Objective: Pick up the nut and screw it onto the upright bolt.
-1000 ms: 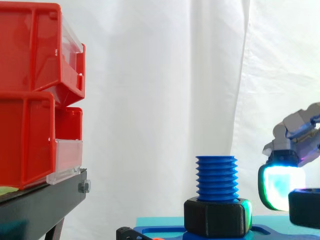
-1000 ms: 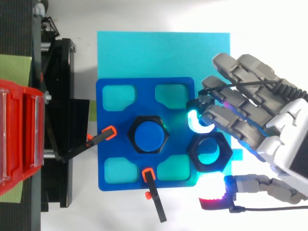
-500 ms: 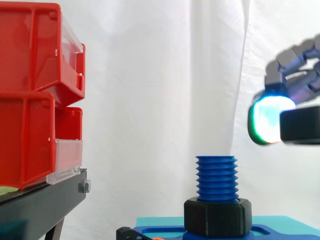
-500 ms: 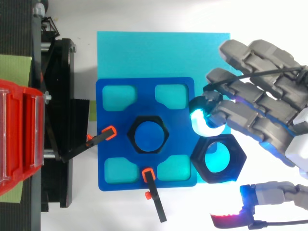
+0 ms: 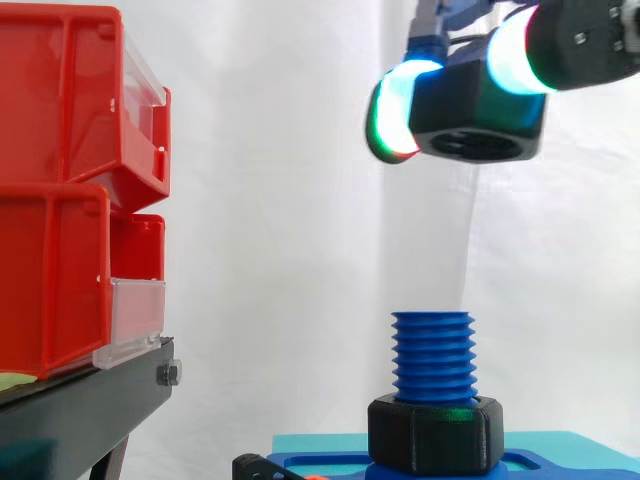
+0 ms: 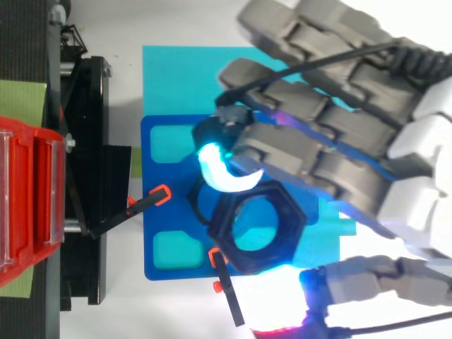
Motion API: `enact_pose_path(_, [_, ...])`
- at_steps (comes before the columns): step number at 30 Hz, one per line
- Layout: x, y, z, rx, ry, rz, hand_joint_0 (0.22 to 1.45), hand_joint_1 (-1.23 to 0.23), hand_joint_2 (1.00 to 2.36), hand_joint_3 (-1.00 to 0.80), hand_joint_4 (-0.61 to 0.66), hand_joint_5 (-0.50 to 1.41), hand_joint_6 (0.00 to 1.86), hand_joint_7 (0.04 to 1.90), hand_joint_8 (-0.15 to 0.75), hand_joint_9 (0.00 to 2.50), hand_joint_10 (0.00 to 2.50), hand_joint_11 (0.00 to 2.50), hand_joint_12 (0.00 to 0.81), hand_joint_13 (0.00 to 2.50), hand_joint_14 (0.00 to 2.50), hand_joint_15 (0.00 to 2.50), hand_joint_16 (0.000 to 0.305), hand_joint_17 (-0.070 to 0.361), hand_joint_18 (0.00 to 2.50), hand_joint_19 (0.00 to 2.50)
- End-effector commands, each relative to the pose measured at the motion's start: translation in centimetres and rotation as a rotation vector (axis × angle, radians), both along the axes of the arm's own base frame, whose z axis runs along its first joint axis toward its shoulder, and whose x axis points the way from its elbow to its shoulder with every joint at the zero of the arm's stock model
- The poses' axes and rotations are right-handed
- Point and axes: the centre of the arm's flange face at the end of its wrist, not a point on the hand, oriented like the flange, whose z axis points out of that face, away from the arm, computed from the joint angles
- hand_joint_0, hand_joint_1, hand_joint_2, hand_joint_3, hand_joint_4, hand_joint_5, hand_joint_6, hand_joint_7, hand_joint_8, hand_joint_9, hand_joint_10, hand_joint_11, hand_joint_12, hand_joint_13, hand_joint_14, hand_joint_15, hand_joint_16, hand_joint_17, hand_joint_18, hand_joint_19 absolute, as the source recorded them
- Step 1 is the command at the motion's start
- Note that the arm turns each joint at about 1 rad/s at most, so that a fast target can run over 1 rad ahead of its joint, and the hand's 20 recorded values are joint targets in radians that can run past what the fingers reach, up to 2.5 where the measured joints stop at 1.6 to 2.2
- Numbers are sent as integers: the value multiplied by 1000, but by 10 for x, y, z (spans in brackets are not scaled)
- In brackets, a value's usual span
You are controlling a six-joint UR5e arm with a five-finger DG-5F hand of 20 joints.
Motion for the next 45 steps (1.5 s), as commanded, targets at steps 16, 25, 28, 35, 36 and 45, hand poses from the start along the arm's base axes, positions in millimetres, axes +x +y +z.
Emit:
enact_pose_path(16, [29, -11, -39, -26, 3, 28, 535, -591, 1000, -500, 290, -145, 501, 1213, 307, 471, 0, 0, 364, 407, 0, 0, 46, 104, 311, 0])
enact_pose_path(25, [27, -12, -54, -37, 39, 38, 535, -592, 1000, -500, 296, -145, 501, 1212, 305, 471, 0, 0, 364, 403, 0, 0, 46, 103, 313, 0])
enact_pose_path(28, [30, -13, -66, -36, 58, 44, 535, -591, 1000, -500, 287, -145, 501, 1213, 305, 471, 0, 0, 365, 401, 0, 0, 46, 104, 312, 0])
enact_pose_path(35, [30, -13, -70, -34, 64, 44, 534, -593, 1000, -500, 295, -144, 501, 1208, 306, 471, 0, 0, 364, 401, 0, 0, 46, 104, 310, 0])
enact_pose_path(36, [30, -14, -70, -34, 64, 43, 535, -593, 1000, -500, 290, -144, 501, 1208, 306, 471, 0, 0, 365, 402, 0, 0, 46, 104, 310, 0])
enact_pose_path(45, [29, -14, -71, -37, 74, 43, 535, -593, 1000, -500, 288, -143, 501, 1209, 307, 473, 0, 0, 364, 401, 0, 0, 46, 103, 309, 0])
